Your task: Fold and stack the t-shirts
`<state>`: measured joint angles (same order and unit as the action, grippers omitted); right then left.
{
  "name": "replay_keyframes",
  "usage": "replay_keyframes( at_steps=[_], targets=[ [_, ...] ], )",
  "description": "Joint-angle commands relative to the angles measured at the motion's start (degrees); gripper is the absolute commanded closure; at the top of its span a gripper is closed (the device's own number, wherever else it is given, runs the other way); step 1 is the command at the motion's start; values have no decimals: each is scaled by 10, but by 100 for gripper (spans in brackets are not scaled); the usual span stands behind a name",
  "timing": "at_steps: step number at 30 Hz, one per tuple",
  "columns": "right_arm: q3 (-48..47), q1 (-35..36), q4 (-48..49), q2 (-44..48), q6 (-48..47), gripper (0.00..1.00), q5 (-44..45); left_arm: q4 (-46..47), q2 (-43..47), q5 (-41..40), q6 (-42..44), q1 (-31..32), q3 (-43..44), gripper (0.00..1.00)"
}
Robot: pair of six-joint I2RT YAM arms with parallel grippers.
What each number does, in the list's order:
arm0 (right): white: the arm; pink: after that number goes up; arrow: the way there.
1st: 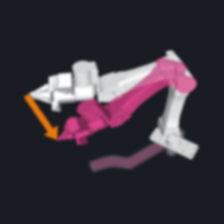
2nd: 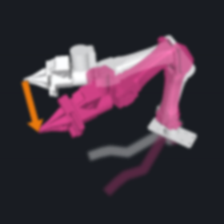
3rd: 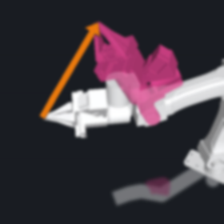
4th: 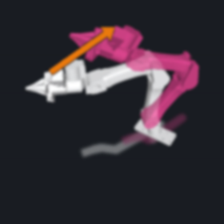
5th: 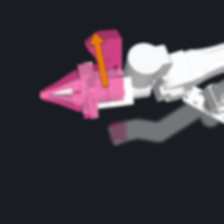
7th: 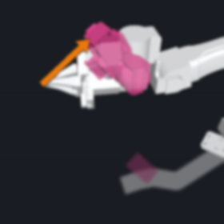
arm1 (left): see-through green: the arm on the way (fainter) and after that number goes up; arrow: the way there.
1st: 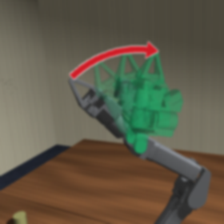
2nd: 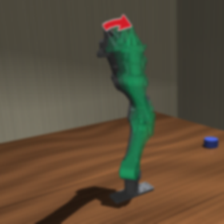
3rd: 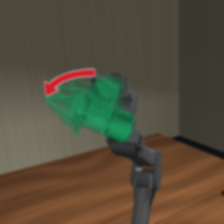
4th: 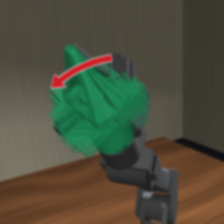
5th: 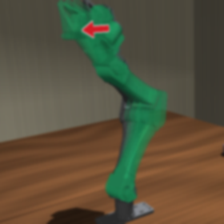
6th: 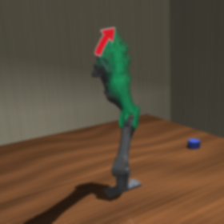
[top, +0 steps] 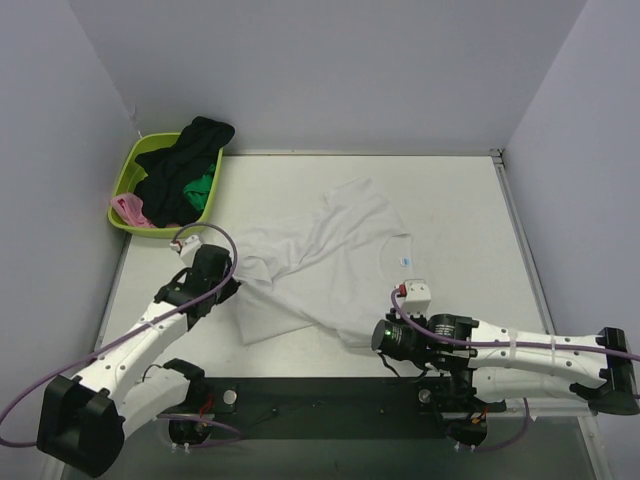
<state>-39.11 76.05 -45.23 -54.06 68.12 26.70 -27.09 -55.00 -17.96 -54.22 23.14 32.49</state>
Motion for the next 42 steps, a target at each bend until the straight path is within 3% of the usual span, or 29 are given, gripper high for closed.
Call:
replay_keyframes(
  at_steps=[1, 11, 22, 34, 36, 41, 42],
  targets=[
    [6, -8, -35, 17, 2, 100, 24, 42, -40, -24, 13, -5, 46, 100],
    [11, -13, -35, 21, 2, 100, 23, 94, -123, -27, 9, -6, 6, 100],
    [5, -14, -35, 5, -2, 100, 22, 128, -126, -33, 12, -7, -28, 100],
    [-1, -14, -32, -10, -7, 100, 19, 113, -59, 1, 13, -7, -61, 100],
    [-3, -14, -32, -16, -7, 99, 17, 114, -57, 6, 12, -7, -71, 86],
    [-6, -14, -28, -21, -10, 100, 17, 110, -40, 20, 7, -6, -86, 69],
    [-5, -14, -27, -19, -10, 100, 17, 107, -37, 23, 5, -6, -90, 60]
  ],
)
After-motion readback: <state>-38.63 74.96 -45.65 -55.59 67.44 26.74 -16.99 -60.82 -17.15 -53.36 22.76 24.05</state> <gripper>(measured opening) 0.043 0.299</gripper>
